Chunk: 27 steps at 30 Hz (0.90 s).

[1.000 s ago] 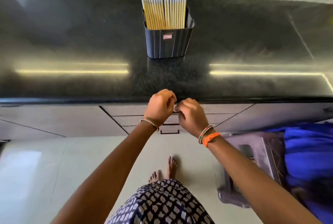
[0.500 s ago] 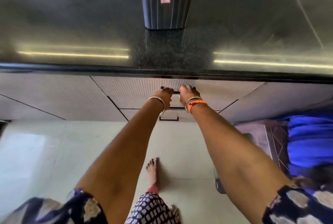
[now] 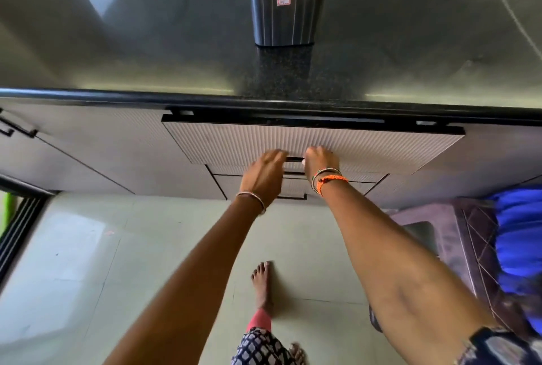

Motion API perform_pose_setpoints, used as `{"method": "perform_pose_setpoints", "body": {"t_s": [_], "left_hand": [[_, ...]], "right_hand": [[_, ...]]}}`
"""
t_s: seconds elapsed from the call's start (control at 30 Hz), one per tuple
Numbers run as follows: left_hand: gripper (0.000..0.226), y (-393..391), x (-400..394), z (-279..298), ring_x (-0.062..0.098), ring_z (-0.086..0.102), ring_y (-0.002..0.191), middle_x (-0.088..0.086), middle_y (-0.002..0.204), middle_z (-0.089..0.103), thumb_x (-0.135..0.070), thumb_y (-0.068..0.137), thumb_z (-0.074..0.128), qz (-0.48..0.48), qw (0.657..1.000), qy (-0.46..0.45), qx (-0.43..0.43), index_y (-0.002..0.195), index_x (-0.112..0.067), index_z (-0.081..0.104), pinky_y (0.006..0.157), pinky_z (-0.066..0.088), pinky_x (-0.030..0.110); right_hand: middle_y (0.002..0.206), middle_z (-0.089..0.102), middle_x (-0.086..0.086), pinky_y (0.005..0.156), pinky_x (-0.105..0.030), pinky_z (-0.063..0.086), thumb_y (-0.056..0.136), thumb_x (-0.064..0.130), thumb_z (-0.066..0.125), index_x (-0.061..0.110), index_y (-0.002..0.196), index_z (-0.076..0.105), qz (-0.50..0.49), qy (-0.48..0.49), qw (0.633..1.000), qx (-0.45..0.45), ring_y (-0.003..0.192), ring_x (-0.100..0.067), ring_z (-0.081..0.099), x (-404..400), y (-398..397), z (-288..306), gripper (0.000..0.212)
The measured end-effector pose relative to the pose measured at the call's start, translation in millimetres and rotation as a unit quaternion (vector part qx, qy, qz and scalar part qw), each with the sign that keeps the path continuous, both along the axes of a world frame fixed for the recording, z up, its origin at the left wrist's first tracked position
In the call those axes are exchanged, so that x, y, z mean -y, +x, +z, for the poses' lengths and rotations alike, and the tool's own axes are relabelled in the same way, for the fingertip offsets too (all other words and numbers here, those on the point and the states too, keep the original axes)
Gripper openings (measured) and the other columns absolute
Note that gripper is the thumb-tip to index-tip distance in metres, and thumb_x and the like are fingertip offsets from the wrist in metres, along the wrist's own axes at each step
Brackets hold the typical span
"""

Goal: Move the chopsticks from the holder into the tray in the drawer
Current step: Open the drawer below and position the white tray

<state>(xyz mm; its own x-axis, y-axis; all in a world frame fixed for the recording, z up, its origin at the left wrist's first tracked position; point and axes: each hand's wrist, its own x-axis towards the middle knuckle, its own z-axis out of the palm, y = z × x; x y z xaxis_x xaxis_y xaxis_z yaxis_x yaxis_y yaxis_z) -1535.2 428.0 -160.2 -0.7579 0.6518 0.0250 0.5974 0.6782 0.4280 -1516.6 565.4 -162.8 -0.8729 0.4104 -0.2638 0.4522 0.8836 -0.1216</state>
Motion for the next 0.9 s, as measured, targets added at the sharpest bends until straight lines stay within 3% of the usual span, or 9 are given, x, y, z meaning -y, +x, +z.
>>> {"method": "perform_pose_setpoints", "body": {"t_s": [0.07, 0.2, 0.33, 0.4, 0.47, 0.53, 0.7, 0.8, 0.9], "left_hand": [[0.053, -1.5, 9.7, 10.9, 0.033, 0.042, 0.132, 0.015, 0.141, 0.045, -0.011, 0.086, 0.057, 0.043, 0.995, 0.027, -0.085, 0.136, -0.012, 0.041, 0.104, 0.044, 0.047], [0.08, 0.2, 30.0, 29.5, 0.029, 0.009, 0.147, 0.008, 0.157, 0.018, -0.043, 0.083, 0.059, 0.084, 0.99, -0.089, -0.068, 0.148, -0.026, 0.016, 0.114, 0.013, 0.056], [0.037, 21.2, 35.4, 31.8, 0.026, 0.055, 0.114, 0.004, 0.119, 0.063, -0.043, 0.093, 0.042, 0.021, 0.99, -0.123, -0.072, 0.122, -0.023, 0.052, 0.098, 0.037, 0.044], [0.031, 34.0, 40.2, 38.6, 0.03, 0.063, 0.096, 0.006, 0.105, 0.069, -0.038, 0.095, 0.038, -0.013, 0.986, -0.141, -0.084, 0.114, -0.021, 0.057, 0.081, 0.045, 0.036], [0.031, 46.6, 49.8, 49.4, 0.031, 0.064, 0.094, 0.007, 0.104, 0.069, -0.039, 0.095, 0.039, -0.039, 0.982, -0.174, -0.054, 0.113, -0.023, 0.059, 0.069, 0.042, 0.032], [0.029, 61.1, 59.4, 60.4, 0.031, 0.063, 0.098, 0.008, 0.106, 0.068, -0.042, 0.093, 0.043, -0.049, 0.977, -0.208, -0.016, 0.112, -0.029, 0.061, 0.068, 0.041, 0.031], [0.037, 97.7, 78.4, 76.6, 0.026, 0.059, 0.11, 0.0, 0.12, 0.065, -0.052, 0.09, 0.043, -0.121, 0.941, -0.314, 0.04, 0.122, -0.04, 0.054, 0.079, 0.045, 0.032], [0.039, 122.7, 92.3, 80.4, 0.026, 0.056, 0.117, -0.003, 0.127, 0.061, -0.053, 0.089, 0.044, -0.164, 0.913, -0.359, 0.102, 0.127, -0.046, 0.047, 0.087, 0.043, 0.032], [0.041, 139.7, 98.4, 81.5, 0.026, 0.056, 0.116, -0.004, 0.126, 0.062, -0.056, 0.085, 0.048, -0.196, 0.89, -0.381, 0.156, 0.125, -0.048, 0.049, 0.095, 0.043, 0.035]], "right_hand": [[0.114, 0.068, -0.017, 0.09, -0.038, 0.051, 0.096, 0.006, 0.046, 0.003, 0.111, 0.064, 0.015, 0.016, 1.0, 0.017, 0.109, -0.034, 0.063, 5.8, 11.1, 4.6, 0.024], [0.115, 0.068, -0.014, 0.088, -0.037, 0.051, 0.092, 0.006, 0.049, 0.009, 0.11, 0.065, 0.091, 0.053, 0.994, 0.028, 0.11, -0.033, 0.063, 25.3, 48.7, 19.4, 0.025], [0.083, 0.071, -0.01, 0.066, -0.034, 0.046, 0.082, 0.021, 0.054, 0.013, 0.079, 0.07, 0.14, 0.037, 0.972, -0.187, 0.085, -0.034, 0.066, 32.6, 89.2, 50.5, 0.018], [0.087, 0.068, -0.007, 0.071, -0.034, 0.044, 0.082, 0.025, 0.059, 0.014, 0.088, 0.07, 0.161, 0.01, 0.959, -0.234, 0.089, -0.031, 0.061, 30.4, 97.1, 62.7, 0.016], [0.084, 0.063, -0.002, 0.07, -0.029, 0.043, 0.089, 0.034, 0.057, 0.013, 0.103, 0.067, 0.123, -0.12, 0.982, -0.084, 0.089, -0.026, 0.056, 22.9, 99.2, 68.9, 0.028], [0.064, 0.05, 0.003, 0.055, -0.026, 0.032, 0.093, 0.045, 0.049, 0.006, 0.096, 0.067, 0.096, -0.238, 0.962, 0.094, 0.068, -0.019, 0.048, 22.4, 105.6, 75.6, 0.043], [0.07, 0.052, 0.014, 0.059, -0.023, 0.036, 0.092, 0.052, 0.046, 0.03, 0.067, 0.061, 0.163, -0.243, 0.929, 0.228, 0.066, -0.006, 0.046, 40.2, 133.7, 82.9, 0.037], [0.11, 0.06, 0.004, 0.08, -0.034, 0.054, 0.089, 0.053, 0.051, 0.022, 0.11, 0.069, 0.16, -0.257, 0.904, 0.303, 0.104, -0.018, 0.057, 55.7, 154.9, 83.7, 0.042], [0.112, 0.055, 0.005, 0.088, -0.041, 0.056, 0.086, 0.048, 0.059, 0.018, 0.121, 0.065, 0.144, -0.286, 0.884, 0.341, 0.106, -0.021, 0.056, 68.7, 171.1, 82.7, 0.046]]}}
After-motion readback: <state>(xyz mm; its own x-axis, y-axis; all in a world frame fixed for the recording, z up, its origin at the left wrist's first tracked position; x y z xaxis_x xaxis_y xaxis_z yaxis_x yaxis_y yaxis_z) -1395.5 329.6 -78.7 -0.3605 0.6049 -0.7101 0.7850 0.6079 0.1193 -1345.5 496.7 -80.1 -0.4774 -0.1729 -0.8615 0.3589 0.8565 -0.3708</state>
